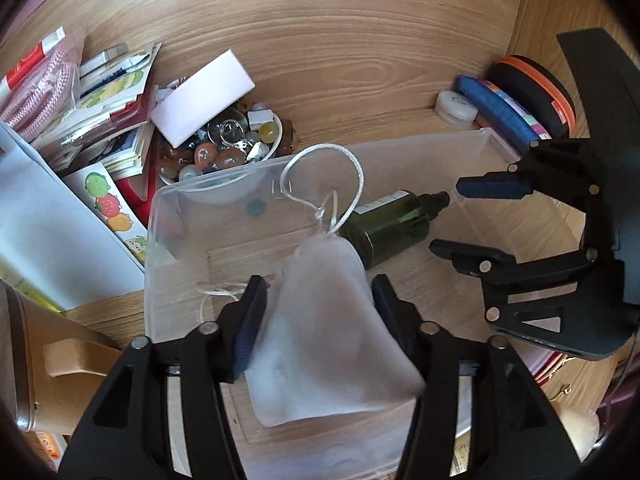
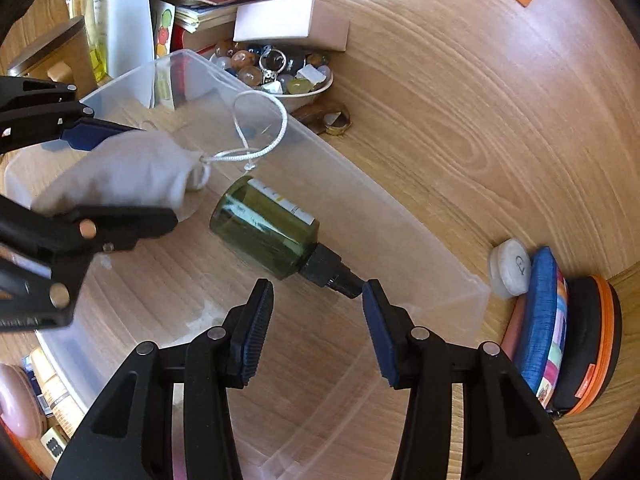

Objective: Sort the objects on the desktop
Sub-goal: 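Release the pouch from the left tool into the bin while the right releases the bottle, then withdraw both open tools from the bin back toward the desk objects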

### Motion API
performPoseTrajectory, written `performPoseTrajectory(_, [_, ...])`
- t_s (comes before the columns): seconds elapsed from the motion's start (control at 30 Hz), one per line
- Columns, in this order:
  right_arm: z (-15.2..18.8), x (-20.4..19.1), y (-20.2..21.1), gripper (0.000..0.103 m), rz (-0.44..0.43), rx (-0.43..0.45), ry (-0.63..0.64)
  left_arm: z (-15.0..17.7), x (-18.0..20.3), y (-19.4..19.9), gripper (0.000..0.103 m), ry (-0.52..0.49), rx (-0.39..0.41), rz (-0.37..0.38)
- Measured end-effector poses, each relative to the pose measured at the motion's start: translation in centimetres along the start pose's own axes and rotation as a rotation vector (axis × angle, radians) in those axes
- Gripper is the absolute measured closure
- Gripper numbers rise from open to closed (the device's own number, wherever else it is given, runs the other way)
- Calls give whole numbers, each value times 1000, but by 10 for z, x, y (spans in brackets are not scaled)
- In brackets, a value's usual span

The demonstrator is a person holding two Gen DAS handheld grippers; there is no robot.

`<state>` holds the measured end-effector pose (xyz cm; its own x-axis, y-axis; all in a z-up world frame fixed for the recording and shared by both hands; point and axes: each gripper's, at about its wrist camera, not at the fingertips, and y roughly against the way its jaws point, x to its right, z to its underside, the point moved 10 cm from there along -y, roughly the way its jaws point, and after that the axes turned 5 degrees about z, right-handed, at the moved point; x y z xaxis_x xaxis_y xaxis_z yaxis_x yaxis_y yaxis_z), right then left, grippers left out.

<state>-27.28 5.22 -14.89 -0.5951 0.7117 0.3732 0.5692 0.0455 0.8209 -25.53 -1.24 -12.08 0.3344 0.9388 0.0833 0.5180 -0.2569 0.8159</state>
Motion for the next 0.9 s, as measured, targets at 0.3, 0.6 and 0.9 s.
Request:
performPoseTrajectory(0.3, [0,13,26,46,-11,60,-68,-3,5,22,30,-45,54,-61])
performPoseTrajectory(0.6, [4,26,70,28,-11,150,-137,-3,11,48,16,-31,109,-93])
performPoseTrajectory(0.9, [19,25,115,23,0,236,-166,7,19,86,10,-24,167,-132])
